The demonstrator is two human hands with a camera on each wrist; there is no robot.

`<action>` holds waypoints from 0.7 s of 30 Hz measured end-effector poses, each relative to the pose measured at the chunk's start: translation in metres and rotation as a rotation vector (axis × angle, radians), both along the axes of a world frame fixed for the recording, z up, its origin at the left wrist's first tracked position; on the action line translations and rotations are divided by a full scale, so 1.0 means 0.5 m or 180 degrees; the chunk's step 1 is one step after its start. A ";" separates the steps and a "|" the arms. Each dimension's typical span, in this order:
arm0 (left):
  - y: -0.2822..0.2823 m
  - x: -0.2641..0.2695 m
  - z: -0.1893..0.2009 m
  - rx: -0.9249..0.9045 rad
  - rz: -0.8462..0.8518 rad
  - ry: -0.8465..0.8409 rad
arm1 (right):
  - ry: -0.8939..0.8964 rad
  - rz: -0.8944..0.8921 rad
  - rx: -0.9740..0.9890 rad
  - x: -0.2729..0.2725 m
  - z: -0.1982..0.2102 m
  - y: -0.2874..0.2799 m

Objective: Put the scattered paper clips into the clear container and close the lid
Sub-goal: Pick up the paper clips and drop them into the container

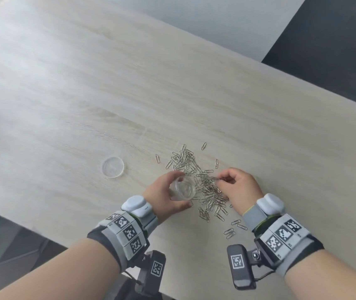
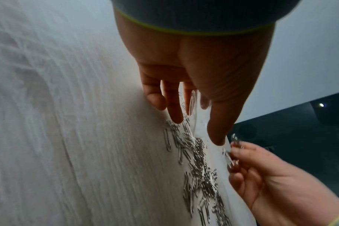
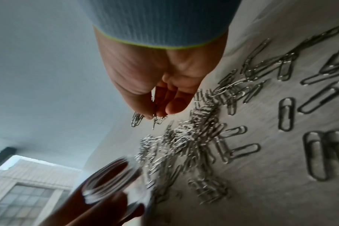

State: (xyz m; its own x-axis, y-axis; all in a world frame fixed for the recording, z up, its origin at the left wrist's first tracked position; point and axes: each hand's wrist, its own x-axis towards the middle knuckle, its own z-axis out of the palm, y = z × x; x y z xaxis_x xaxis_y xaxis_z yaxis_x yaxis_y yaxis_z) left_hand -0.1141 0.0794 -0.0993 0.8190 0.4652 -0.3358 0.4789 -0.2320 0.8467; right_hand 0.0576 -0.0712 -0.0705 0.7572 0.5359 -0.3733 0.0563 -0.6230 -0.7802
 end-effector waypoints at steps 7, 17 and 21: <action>-0.038 0.018 0.011 0.0090 -0.0236 -0.0034 | -0.0579 0.0812 0.0011 -0.060 0.041 0.030; -0.040 0.004 0.012 0.0202 -0.0164 -0.0096 | -0.0397 0.0627 0.0078 -0.071 0.059 0.009; -0.019 -0.022 0.002 0.0052 0.0333 -0.0119 | -0.0865 0.0378 -0.0514 -0.008 0.016 -0.041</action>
